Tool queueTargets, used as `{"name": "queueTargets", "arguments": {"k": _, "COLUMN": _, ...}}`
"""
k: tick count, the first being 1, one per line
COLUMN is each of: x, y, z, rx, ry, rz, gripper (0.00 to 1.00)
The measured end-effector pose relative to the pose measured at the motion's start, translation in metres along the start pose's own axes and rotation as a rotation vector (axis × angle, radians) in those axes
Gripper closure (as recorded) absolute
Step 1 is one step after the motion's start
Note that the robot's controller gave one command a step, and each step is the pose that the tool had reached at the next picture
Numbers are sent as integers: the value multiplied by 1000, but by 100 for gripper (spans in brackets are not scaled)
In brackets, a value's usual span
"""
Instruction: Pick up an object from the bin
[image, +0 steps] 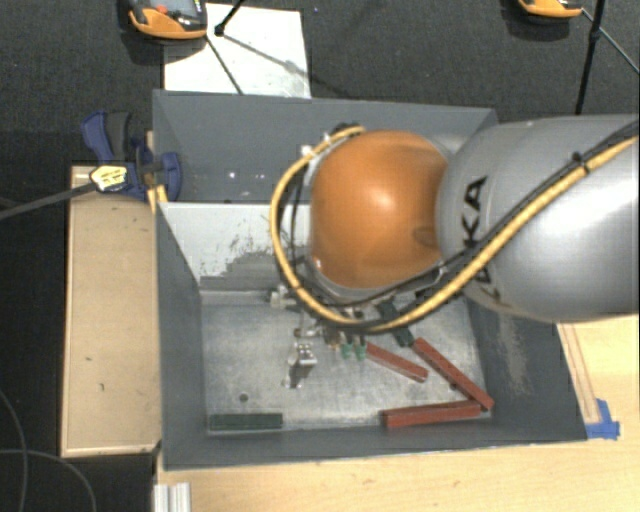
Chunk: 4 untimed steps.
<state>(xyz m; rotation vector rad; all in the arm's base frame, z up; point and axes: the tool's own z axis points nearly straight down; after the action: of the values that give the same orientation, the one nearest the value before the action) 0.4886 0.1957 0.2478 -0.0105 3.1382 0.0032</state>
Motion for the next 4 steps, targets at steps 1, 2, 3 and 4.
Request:
{"name": "queueTargets", "arguments": {"k": 1, "x": -40, "y": 18, "z": -21, "rx": 2, "ry": 7, "rz": -155, "gripper": 0}}
{"name": "queueTargets", "arguments": {"k": 2, "x": -43, "y": 26, "z": -5, "rx": -3, "ry": -13, "rz": -194, "gripper": 0}}
{"name": "queueTargets", "arguments": {"k": 3, "x": -62, "y": -13, "z": 42, "rx": -2, "ry": 0, "rz": -209, "gripper": 0}}
{"name": "queueTargets", "arguments": {"k": 4, "x": -36, "y": -65, "z": 69, "rx": 2, "ry": 0, "rz": -209, "gripper": 0}}
